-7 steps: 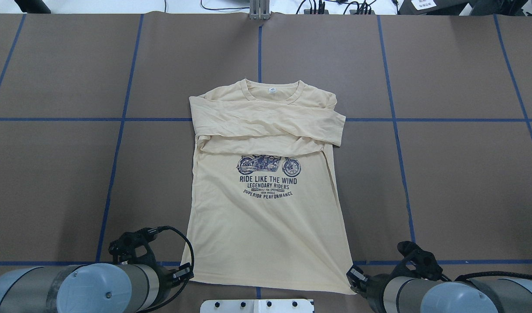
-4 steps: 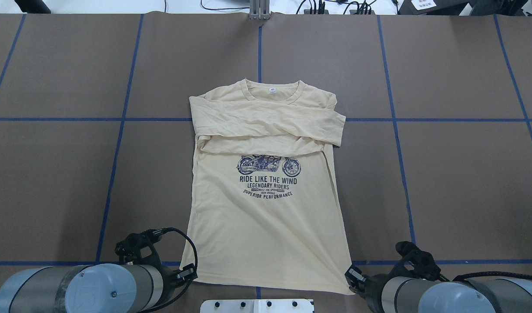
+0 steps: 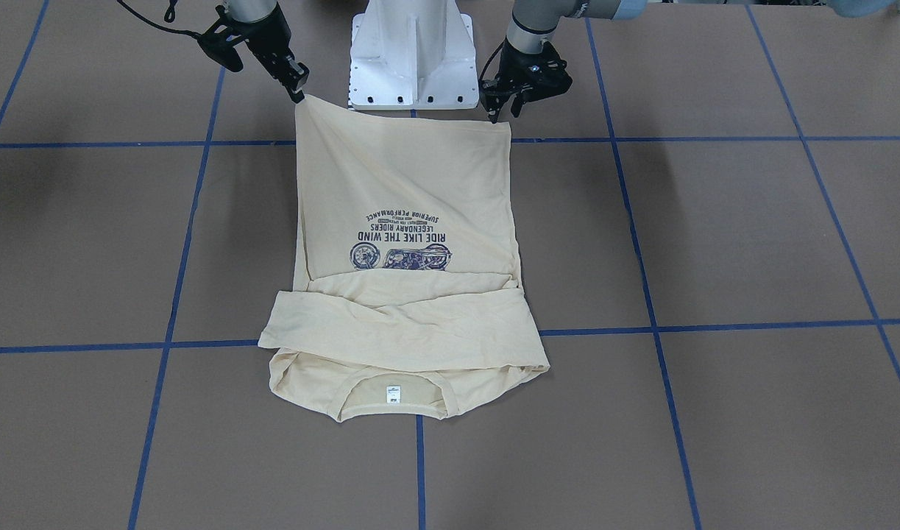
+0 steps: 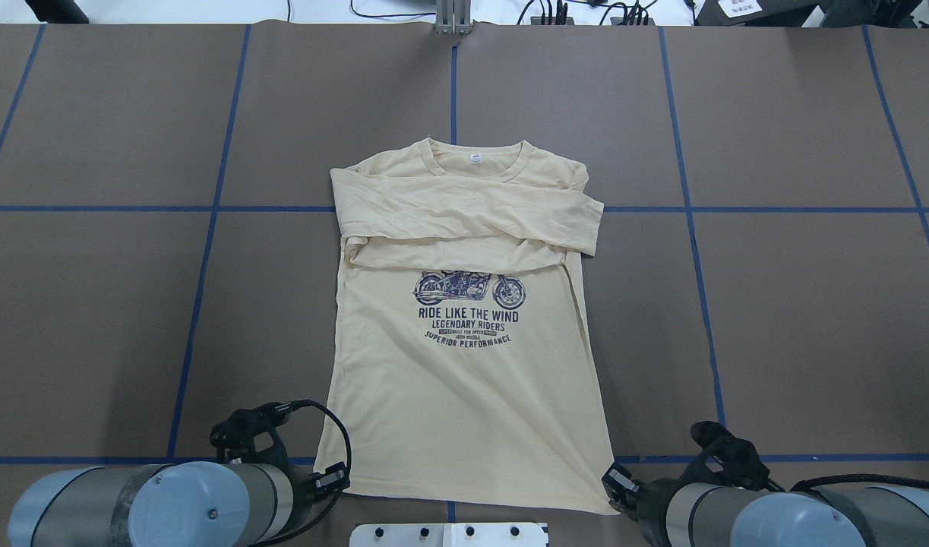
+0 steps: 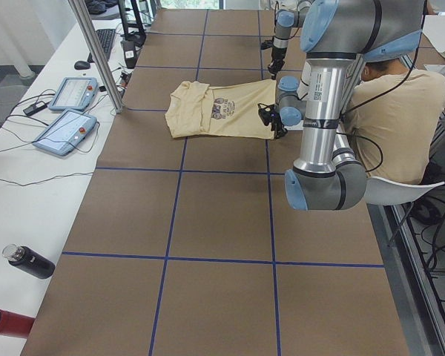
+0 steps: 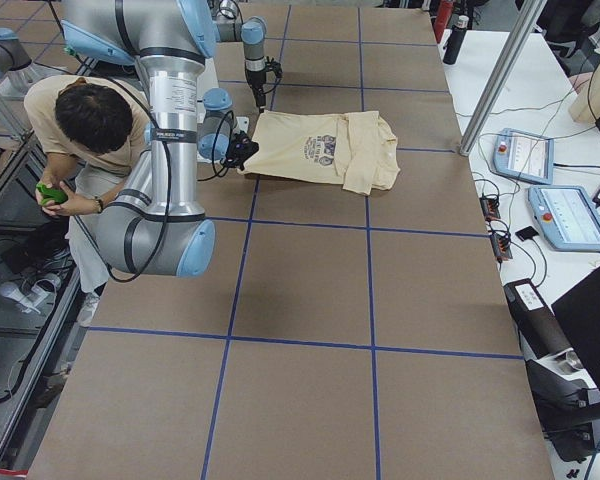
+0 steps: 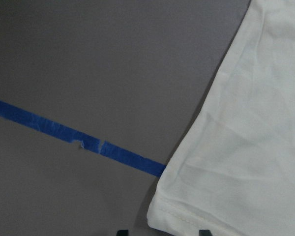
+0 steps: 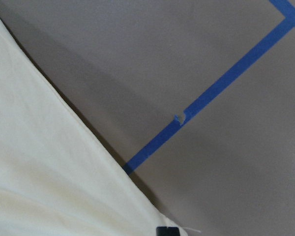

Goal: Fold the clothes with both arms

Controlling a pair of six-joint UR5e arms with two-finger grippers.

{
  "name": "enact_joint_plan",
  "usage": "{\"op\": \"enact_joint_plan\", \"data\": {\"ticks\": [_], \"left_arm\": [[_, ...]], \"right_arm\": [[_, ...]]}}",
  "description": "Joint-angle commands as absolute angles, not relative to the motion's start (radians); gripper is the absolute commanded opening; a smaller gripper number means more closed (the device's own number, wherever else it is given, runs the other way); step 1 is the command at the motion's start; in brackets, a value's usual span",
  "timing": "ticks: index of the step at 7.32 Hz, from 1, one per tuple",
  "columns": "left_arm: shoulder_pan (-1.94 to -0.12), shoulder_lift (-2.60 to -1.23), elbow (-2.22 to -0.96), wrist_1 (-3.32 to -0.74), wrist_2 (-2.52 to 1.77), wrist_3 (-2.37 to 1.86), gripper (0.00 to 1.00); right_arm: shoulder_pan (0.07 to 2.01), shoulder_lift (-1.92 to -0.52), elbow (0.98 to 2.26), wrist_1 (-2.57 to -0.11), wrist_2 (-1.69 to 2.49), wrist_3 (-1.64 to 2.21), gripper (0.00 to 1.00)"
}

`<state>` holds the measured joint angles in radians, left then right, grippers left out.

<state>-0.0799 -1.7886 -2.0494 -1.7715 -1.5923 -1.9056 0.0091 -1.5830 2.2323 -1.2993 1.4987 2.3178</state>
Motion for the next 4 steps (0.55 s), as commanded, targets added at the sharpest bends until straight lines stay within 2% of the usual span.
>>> {"op": "enact_joint_plan", "data": {"ticks": [1, 4], "left_arm": [[-0.081, -1.796, -2.037, -1.772, -1.592, -1.888, 0.53], [-0.081, -1.799, -2.033, -1.772, -1.592, -1.887, 0.51]], "right_arm": [[0.011, -1.583, 2.233, -1.299, 1.499, 2.318, 0.0], [0.011, -1.585, 2.235, -1.299, 1.499, 2.318, 0.0]]}}
